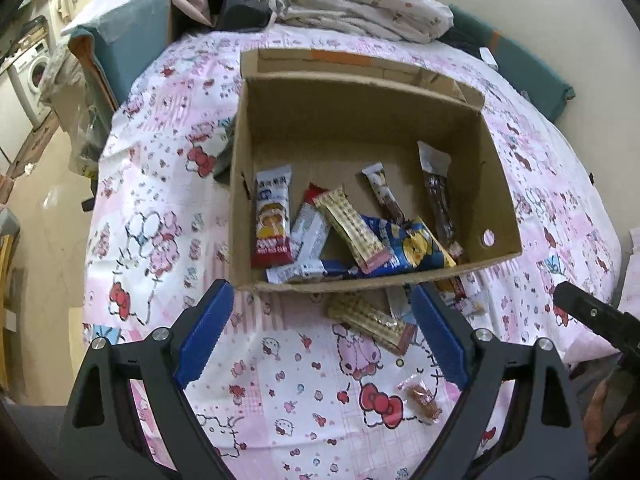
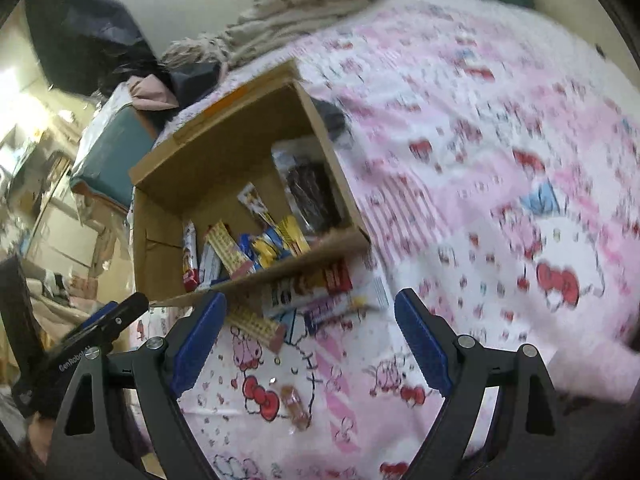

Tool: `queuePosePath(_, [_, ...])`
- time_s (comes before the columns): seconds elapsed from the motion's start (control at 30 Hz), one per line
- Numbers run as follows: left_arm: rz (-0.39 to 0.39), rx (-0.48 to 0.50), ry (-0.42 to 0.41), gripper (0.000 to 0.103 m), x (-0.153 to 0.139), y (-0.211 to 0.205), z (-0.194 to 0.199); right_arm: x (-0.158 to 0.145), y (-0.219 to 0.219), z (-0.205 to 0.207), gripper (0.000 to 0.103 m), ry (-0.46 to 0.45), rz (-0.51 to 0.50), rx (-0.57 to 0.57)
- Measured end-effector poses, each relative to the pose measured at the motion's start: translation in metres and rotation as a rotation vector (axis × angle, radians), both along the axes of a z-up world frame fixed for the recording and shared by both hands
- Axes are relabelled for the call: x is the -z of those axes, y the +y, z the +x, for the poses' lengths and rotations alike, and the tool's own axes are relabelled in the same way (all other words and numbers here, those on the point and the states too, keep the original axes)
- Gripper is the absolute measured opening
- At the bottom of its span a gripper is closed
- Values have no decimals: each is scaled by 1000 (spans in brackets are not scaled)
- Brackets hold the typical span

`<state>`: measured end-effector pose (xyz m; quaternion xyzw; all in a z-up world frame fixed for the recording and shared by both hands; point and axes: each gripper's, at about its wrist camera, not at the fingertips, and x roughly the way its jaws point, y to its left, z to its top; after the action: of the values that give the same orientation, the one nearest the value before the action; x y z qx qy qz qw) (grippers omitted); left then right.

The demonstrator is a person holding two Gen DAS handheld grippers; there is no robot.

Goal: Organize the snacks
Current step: 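Grasp a small clear snack bag with the left gripper while the right grasps a white-yellow bar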

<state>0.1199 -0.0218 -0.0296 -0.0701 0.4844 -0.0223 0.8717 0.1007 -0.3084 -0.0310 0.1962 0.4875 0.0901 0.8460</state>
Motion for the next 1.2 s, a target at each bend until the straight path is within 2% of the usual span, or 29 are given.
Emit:
queuePosePath(0.13, [1, 10, 69, 89, 17, -6, 0, 10, -4, 4, 89, 49, 33, 30])
queuePosePath(0.23, [-10, 80, 157, 88, 38, -22, -1, 16, -4, 7, 89, 72, 30, 41])
queuePosePath(0.3, [-55, 141, 241, 87, 55, -38, -4, 18, -4, 9, 89, 83, 31, 43])
queuePosePath(0.4, [-73, 168, 333, 66, 77, -63, -17, 21, -4, 11, 89, 91, 27, 51])
queuePosePath(0.43, [-58, 167, 359, 54, 82, -71, -22, 22, -6, 12, 89, 93, 26, 55])
queuePosePath(0.5, [-57, 175, 389, 53, 89, -86, -30, 21, -9, 12, 89, 89, 21, 75])
queuePosePath(0.53, [-57, 179, 390, 53, 92, -93, -32, 21, -11, 12, 89, 86, 16, 85])
queuePosePath(0.6, [-11, 184, 400, 53, 102, -105, -34, 20, -15, 11, 89, 83, 15, 99])
queuePosePath(0.67, [-25, 190, 441, 53, 112, -109, -33, 21, -17, 11, 89, 86, 15, 102])
queuePosePath(0.8, [25, 231, 424, 53, 114, -116, -37, 20, -18, 11, 89, 80, 3, 115])
queuePosePath(0.83, [38, 239, 424, 48, 115, -117, -38, 20, -17, 11, 89, 80, 7, 114])
queuePosePath(0.87, [65, 239, 421, 31, 116, -117, -39, 21, -17, 12, 89, 81, 10, 112])
queuePosePath(0.9, [76, 240, 416, 19, 117, -118, -40, 21, -16, 12, 89, 81, 10, 110])
queuePosePath(0.93, [73, 241, 415, 15, 117, -116, -41, 21, -15, 13, 89, 80, 8, 105])
queuePosePath(1.2, [40, 185, 384, 13, 93, -80, -38, 21, -14, 13, 89, 86, 28, 97])
